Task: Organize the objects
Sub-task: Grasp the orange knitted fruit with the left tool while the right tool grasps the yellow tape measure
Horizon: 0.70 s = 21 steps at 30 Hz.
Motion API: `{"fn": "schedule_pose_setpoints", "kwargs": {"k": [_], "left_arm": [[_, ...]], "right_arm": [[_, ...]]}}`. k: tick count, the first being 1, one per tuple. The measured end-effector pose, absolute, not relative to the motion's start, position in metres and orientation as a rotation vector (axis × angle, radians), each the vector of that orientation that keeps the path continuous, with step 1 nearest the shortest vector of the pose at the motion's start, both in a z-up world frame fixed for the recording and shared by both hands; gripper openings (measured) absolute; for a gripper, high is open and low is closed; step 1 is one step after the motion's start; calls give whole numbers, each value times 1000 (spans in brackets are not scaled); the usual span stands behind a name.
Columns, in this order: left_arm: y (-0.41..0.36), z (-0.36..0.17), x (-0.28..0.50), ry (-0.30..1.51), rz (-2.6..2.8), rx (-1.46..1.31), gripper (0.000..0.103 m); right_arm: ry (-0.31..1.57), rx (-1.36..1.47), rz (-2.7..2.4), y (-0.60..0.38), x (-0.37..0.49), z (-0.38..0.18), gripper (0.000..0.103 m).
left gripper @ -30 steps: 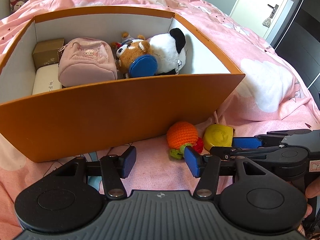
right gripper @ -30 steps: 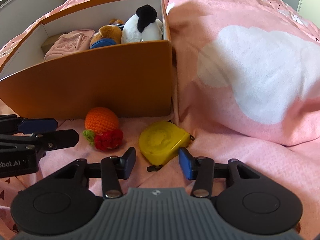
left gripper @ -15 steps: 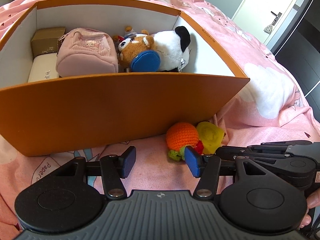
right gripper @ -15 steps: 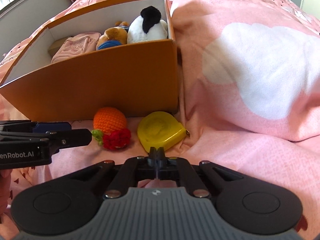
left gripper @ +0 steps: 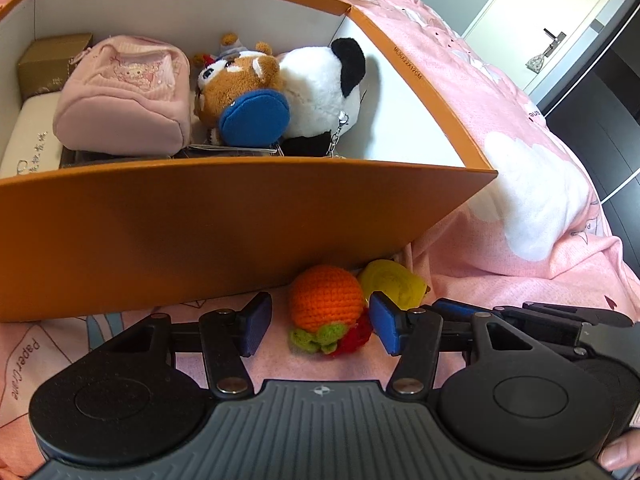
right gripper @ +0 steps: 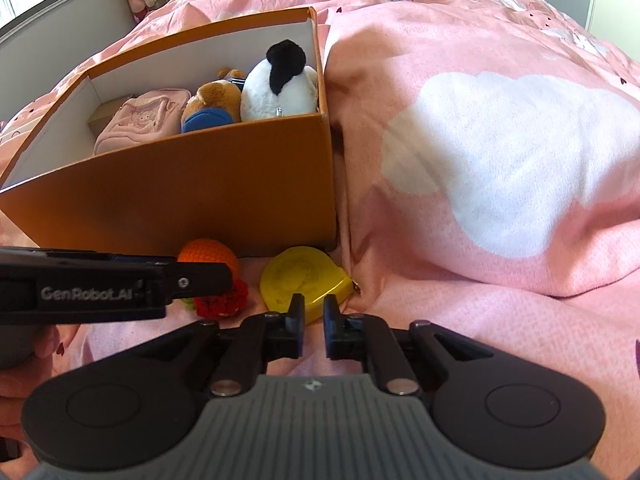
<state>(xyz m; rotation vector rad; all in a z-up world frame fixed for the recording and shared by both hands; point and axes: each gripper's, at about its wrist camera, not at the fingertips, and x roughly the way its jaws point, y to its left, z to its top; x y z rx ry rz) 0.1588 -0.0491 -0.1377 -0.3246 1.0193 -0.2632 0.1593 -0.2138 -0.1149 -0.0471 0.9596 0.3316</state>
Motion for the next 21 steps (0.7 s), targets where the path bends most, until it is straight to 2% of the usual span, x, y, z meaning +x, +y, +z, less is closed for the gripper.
{"fn": "schedule_pose_setpoints", "kwargs": {"k": [2,4,5,7,9,19,21], "left_arm": [[-50,-141,162,1031,-259,-337,63],[-51,-144,163,1041,-268,-345,53],[-50,-144,164,1043,-271,-352,51],[-49,-144,163,1046,-273,-354,47],[-48,-142,161,1053,-272,-354,46],[-36,-127,147,1088,-224,-271,46],[-33,-130,148,1093,-225,-282,46]], "right_arm": [[952,-62,334,-213,159,-115,23],[945,-83,342,-210,161,-114,27],[940,-99,349,-208,161,-114,29],[931,-145,363,-204,162,-113,38],[925,-193,384,-199,163,-111,52],[926,-450,469,-170,177,-121,59],[938,-460,486,-168,184,-124,62]]}}
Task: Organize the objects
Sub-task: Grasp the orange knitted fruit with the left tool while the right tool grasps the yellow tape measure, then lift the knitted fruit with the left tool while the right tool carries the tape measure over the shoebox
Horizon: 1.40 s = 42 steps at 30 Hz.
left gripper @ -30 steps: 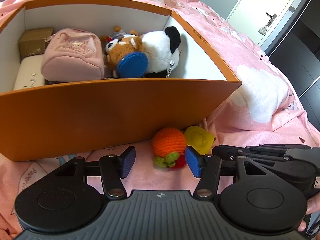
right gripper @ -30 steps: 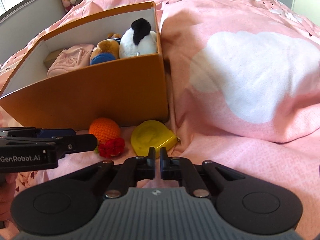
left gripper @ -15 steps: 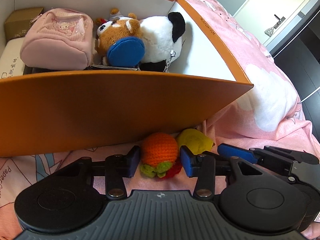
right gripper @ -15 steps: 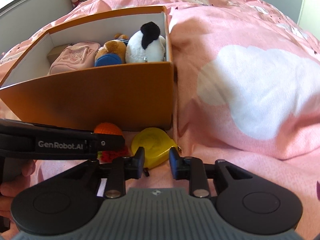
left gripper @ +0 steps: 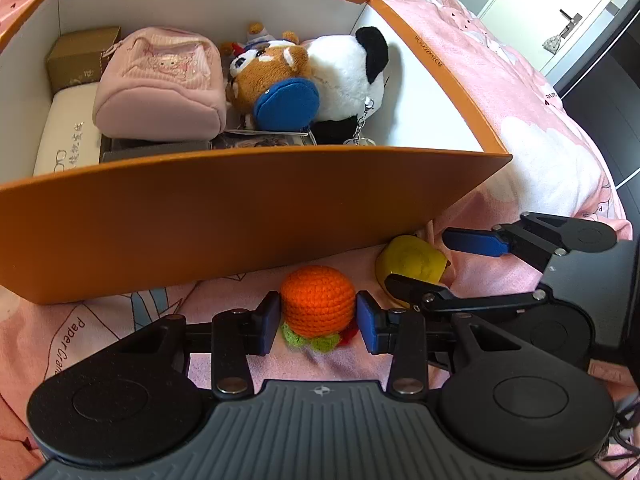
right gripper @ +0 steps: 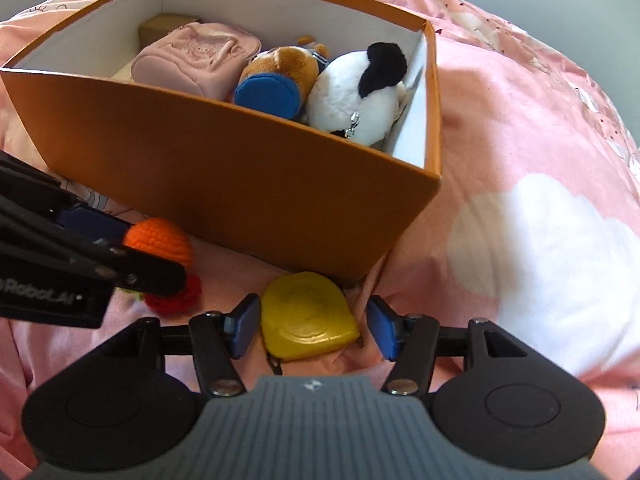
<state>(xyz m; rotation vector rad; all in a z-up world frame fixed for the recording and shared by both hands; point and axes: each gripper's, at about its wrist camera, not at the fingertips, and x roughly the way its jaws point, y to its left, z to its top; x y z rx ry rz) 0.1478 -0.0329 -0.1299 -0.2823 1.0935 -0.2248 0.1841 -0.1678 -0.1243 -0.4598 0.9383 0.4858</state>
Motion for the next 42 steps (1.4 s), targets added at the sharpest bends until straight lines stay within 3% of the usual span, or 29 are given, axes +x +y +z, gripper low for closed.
{"fn": "schedule_pose_setpoints", "kwargs": {"k": [8,26,42], "left_arm": [[-26,-139,151,1102,-229,-333,46],[-17,-141,150,1085,-236,-419,46],[-14,-82,119,956,-301,-374,46]], "right_arm": [[1049,-297,506,-185,209,-141,63],[1013,-305,515,-185,184,-121,58],[892,-262,550,-187,149,-59,58]]}}
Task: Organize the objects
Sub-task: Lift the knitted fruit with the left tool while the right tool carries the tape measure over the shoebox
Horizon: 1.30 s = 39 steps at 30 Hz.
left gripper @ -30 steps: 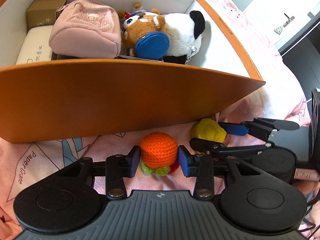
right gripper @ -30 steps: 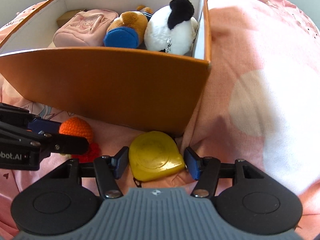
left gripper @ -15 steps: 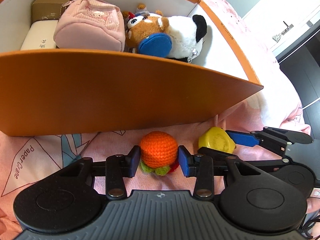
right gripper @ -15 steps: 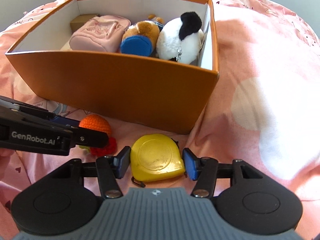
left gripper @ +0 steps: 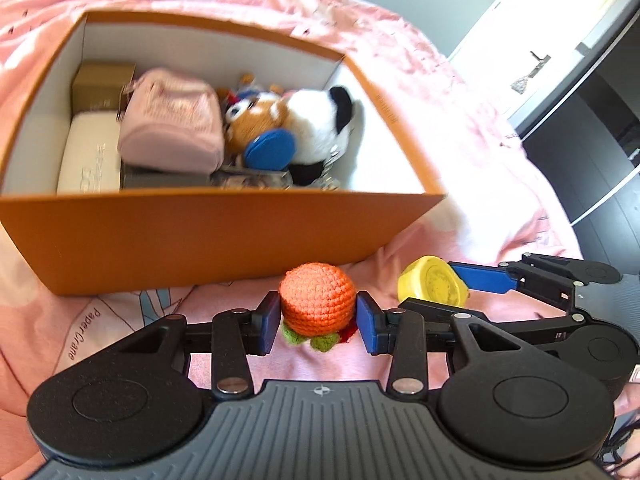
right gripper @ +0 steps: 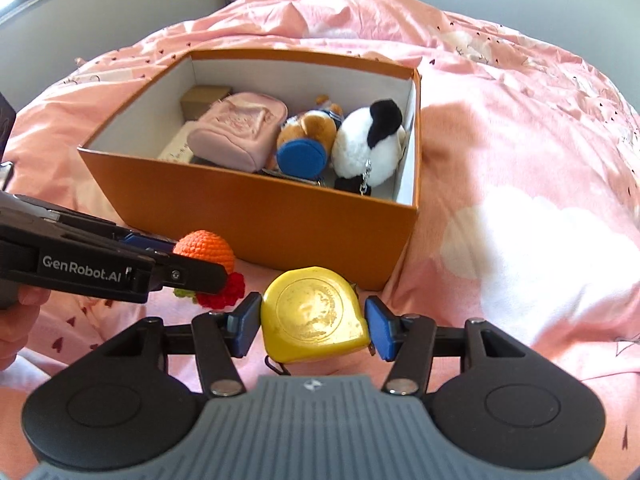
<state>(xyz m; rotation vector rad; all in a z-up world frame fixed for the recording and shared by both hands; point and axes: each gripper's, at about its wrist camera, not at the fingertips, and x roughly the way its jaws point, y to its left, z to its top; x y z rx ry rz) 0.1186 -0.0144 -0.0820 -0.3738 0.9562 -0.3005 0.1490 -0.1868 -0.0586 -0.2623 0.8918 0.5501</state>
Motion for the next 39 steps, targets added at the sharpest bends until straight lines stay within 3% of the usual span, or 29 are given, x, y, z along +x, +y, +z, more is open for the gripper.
{"fn": "schedule_pose_setpoints", "kwargs": {"k": [10,20,39], "left_arm": [[-2,-28,105,824,-350,-396,46],[10,4,140,776,-350,-353,46],[19,-50,215,934,-293,-423,46]], "right_arm": [[760,-288,587,-191,127,-2,58],[669,-355,639,-172,155,37,58],[925,-748,751,-112,265,-32,58]]}}
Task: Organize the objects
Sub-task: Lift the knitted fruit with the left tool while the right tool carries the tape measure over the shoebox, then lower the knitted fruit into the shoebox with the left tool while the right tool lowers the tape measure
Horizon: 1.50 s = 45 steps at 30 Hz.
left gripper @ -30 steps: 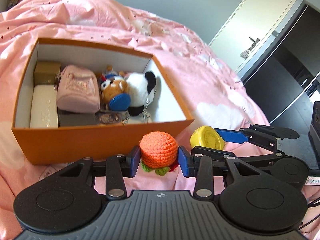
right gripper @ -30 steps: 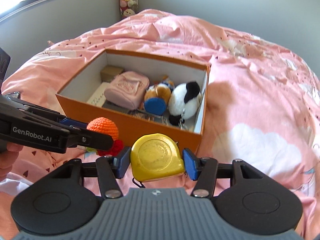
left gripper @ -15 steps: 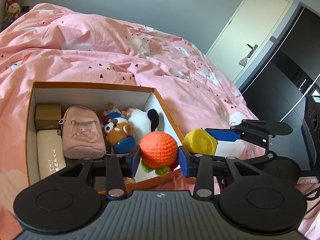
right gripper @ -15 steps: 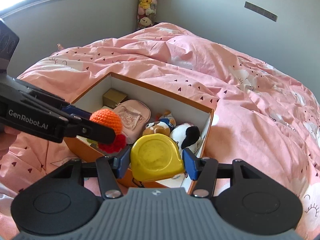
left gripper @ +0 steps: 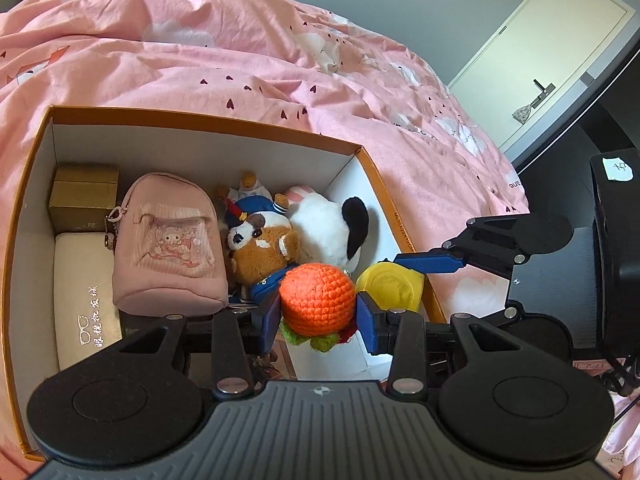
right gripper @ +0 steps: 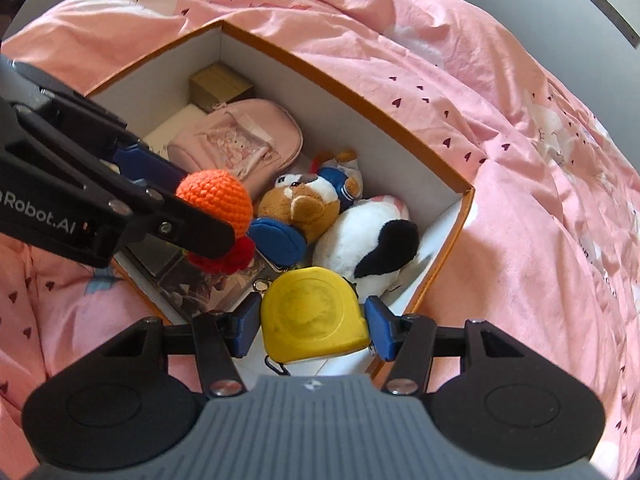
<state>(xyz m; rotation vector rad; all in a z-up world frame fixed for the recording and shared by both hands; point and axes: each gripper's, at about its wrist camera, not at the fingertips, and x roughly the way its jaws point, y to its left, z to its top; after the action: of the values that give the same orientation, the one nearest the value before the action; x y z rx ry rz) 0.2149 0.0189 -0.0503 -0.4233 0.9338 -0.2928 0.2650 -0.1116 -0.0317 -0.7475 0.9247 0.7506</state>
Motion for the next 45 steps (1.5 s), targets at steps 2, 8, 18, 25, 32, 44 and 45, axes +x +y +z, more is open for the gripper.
{"fn": "schedule_pose_setpoints", "kwargs": {"k": [2,8,18,25,32,44,45], "left_arm": [[19,-53,217,943,-290,-418,46],[23,-59,223,968,-292,-418,46],[31,-63,229,984,-304,-429,46],[30,-67,235,1015,-326,-445,46],[31,-75,238,1062,-347,-501,46],[29,-86,244,1111,-353,-535,46],[28,-87,244,1116,-349,-537,46]], "right_arm": [[936,-815,774,-105,268,-38,58],[1022,-902,814,-92,284,-53,58],[1127,-954,801,-86,305,-57,58],[1178,-1046,832,-76,307,-75,58],[1226,-1132,824,-64,308,-90,59],[1216,-1180,836,-62,301,-89,60],[1213,-1179,833,-62,300,-87,63]]}}
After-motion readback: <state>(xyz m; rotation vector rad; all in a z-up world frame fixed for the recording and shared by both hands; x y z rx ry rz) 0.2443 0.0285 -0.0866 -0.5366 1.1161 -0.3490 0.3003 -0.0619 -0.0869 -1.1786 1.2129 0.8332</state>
